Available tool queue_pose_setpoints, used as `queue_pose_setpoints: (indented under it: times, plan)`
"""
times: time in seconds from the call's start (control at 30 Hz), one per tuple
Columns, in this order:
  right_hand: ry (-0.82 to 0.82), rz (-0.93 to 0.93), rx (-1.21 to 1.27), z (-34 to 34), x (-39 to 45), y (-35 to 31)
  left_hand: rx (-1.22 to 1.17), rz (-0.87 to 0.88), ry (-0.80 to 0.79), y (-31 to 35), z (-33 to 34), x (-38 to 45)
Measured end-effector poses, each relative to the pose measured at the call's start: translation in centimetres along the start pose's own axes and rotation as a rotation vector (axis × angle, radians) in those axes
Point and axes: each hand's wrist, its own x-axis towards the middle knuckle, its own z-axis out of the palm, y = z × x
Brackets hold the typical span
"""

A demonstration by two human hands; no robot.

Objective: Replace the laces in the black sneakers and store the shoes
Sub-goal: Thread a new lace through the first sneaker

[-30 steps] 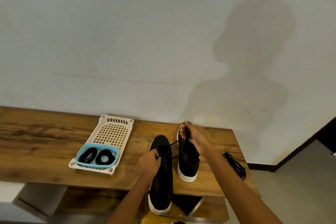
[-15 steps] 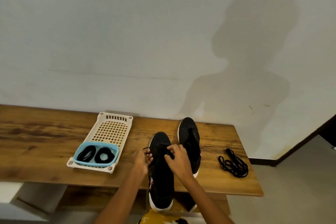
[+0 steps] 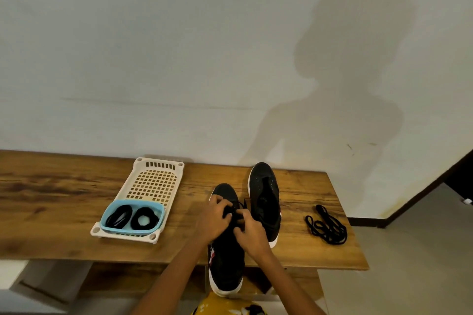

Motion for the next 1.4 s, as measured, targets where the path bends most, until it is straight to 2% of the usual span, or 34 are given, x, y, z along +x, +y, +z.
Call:
queue_pose_setpoints:
  times: [0.17, 0.27, 0.33, 0.4, 0.47, 0.53, 0.57, 0.6, 0.7, 0.73, 0.77, 0.83, 0.93, 1.0, 1.1, 1.2, 1.3, 1.33, 1.4]
  plan:
    - [0.071, 0.16, 0.328, -0.2, 0.0, 1.3, 0.144, -0.012, -0.052, 1.0, 0.1, 0.7]
    - [0.061, 0.175, 0.368, -0.3, 0.0, 1.2, 0.245, -0.045, -0.023, 1.5, 0.9, 0.9]
    - [0.053, 0.141, 0.326, -0.4, -0.1, 1.1, 0.179, -0.098, 0.04, 1.4, 1.4, 1.2]
    - [0.047, 0.098, 0.268, -0.4, -0.1, 0.9, -0.055, -0.258, 0.165, 1.2, 1.3, 1.4]
    - [0.043, 0.069, 0.216, -0.3, 0.1, 0.8, -0.549, -0.552, 0.29, 0.6, 0.9, 1.6]
    - [0.035, 0.047, 0.144, -0.3, 0.2, 0.5, -1.012, -0.772, 0.324, -0.1, 0.2, 1.8]
    - [0.026, 0.034, 0.095, -0.4, 0.3, 0.3, -1.096, -0.817, 0.318, -0.1, -0.3, 1.8]
    - [0.008, 0.013, 0.039, -0.4, 0.5, 0.0, -1.098, -0.807, 0.32, 0.1, -0.8, 1.7]
    - [-0.073, -0.055, -0.189, -0.6, 1.1, -1.2, -0.69, -0.59, 0.427, 1.3, -2.7, 2.0]
    - [-0.078, -0.076, -0.258, -0.7, 1.4, -1.6, -0.643, -0.534, 0.463, 2.0, -3.2, 2.2]
    - [-0.064, -0.098, -0.296, -0.8, 1.9, -2.1, -0.667, -0.498, 0.481, 2.4, -3.7, 2.3]
    - [-0.035, -0.125, -0.278, -1.5, 2.9, -3.3, -0.884, -0.488, 0.509, 2.7, -4.3, 2.7]
    - [-0.06, -0.048, -0.045, -3.9, 4.2, -6.0, -1.08, -0.525, 0.523, 1.8, -4.8, 2.2]
    - [-0.04, 0.058, 0.263, -6.3, 4.9, -8.2, -1.033, -0.507, 0.45, 0.7, -4.3, 1.2]
    - [-0.093, 0.186, 0.656, -9.9, 5.6, -11.5, -0.857, -0.418, 0.179, -0.2, -2.4, -0.5]
    - [-0.27, 0.242, 0.718, -11.8, 5.7, -13.9, -0.589, -0.332, -0.058, -0.5, -0.3, -1.4]
    - [-0.511, 0.267, 1.126, -13.1, 5.4, -15.9, -0.301, -0.234, -0.061, -0.6, 0.6, -1.6]
    - [-0.534, 0.233, 1.236, -13.7, 5.3, -16.5, -0.226, -0.201, -0.036, -0.6, 0.8, -1.5]
    - [-0.449, 0.153, 1.263, -14.6, 5.7, -17.6, -0.12, -0.166, 0.018, -0.4, 0.8, -1.3]
